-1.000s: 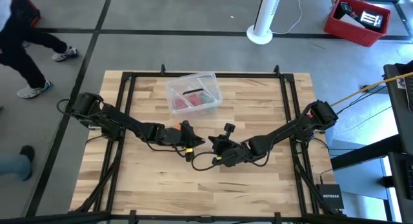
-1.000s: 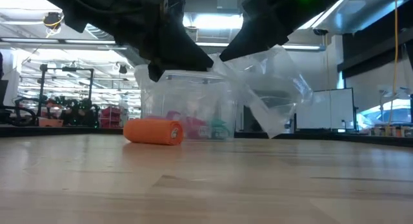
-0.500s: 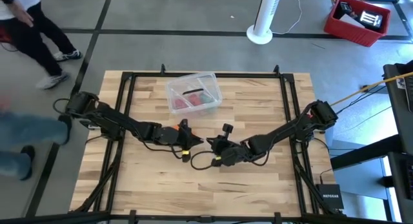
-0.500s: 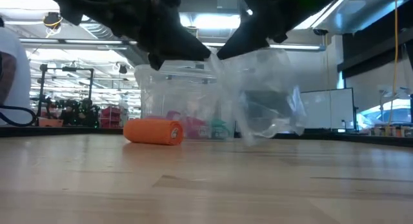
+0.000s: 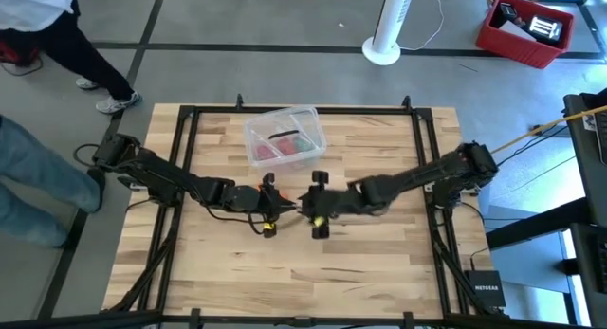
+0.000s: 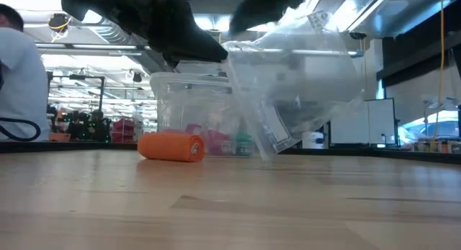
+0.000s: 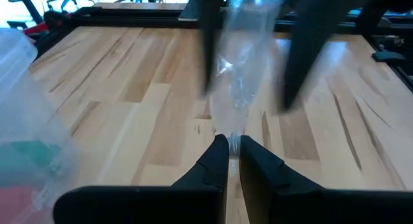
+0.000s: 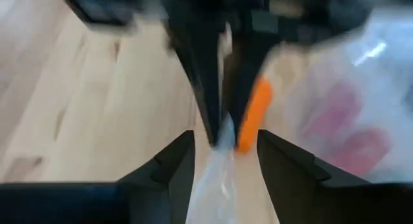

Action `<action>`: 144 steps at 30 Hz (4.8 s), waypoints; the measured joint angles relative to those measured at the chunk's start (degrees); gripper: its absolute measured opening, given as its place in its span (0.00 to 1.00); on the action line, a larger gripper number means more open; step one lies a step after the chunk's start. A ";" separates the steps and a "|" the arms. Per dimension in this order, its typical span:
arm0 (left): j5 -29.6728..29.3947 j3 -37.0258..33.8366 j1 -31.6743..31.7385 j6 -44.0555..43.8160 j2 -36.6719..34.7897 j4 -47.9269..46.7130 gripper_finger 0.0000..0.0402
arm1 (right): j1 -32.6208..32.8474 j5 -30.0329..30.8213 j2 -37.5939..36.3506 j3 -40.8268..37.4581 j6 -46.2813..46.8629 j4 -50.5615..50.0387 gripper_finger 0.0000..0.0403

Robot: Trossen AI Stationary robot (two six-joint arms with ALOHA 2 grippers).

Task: Roll bandage
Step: Open the transparent zip bag

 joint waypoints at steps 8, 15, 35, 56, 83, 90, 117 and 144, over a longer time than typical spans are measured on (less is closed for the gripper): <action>-0.19 0.02 -1.43 0.35 -0.02 -0.47 0.06 | -4.46 -10.74 2.65 -0.11 1.78 -0.24 0.30; -0.43 0.02 -1.54 0.33 -0.04 -0.74 0.05 | -4.39 -11.07 2.26 -0.11 1.54 0.78 0.10; -3.31 0.07 -1.59 -5.11 1.58 -0.33 0.07 | -4.39 -9.51 1.32 -0.18 0.18 6.99 0.00; -4.88 0.00 -1.52 -5.36 4.89 -0.50 0.07 | -4.39 -8.77 -8.10 -0.13 -0.94 4.45 0.00; -2.18 -0.09 -2.26 0.48 -0.84 1.53 0.43 | -0.24 -10.22 -8.82 -10.30 -2.49 19.02 0.00; -2.85 -0.09 -2.26 1.99 -0.83 1.97 0.43 | -0.28 -10.77 -8.80 -10.30 -2.16 18.10 0.00; -3.12 -0.04 -3.73 2.31 -2.67 1.07 0.43 | -0.31 -9.06 -8.77 -10.30 -2.59 18.42 0.00; -2.99 -0.04 -3.74 3.78 -2.64 1.24 0.43 | -0.24 -10.81 -8.73 -10.30 -2.57 18.78 0.00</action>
